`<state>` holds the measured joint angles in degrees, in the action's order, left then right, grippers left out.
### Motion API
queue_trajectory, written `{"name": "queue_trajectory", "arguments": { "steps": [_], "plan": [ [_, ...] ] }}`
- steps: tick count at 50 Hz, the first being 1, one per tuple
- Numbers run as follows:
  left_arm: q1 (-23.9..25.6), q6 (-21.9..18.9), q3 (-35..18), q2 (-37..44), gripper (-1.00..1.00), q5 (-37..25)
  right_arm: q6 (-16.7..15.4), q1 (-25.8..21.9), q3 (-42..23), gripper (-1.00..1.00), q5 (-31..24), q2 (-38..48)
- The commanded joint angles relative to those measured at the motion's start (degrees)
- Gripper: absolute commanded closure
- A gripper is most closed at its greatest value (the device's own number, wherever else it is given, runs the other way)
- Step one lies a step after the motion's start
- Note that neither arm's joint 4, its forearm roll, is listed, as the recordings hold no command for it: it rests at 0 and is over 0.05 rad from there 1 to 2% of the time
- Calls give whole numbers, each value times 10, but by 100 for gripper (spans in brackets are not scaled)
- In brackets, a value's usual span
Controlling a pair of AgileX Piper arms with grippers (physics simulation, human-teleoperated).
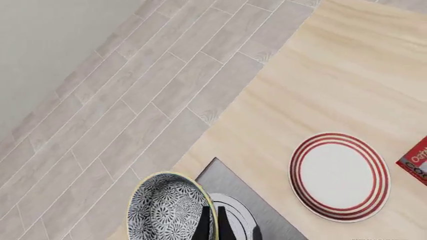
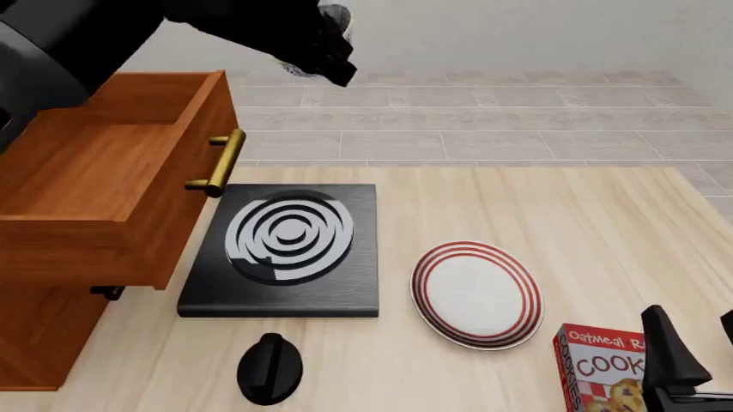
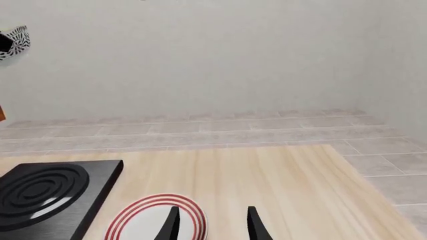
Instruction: Pick the akita bowl in the top layer of the wooden cabinet and place it on the plate.
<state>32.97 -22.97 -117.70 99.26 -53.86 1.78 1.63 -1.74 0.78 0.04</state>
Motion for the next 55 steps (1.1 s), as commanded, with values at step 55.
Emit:
{"name": "queue_trajectory", "arguments": {
  "steps": [55],
  "plan": [
    [97,-40,49,100,100,102,-10,-6,-2,-100,10,0]
  ]
}}
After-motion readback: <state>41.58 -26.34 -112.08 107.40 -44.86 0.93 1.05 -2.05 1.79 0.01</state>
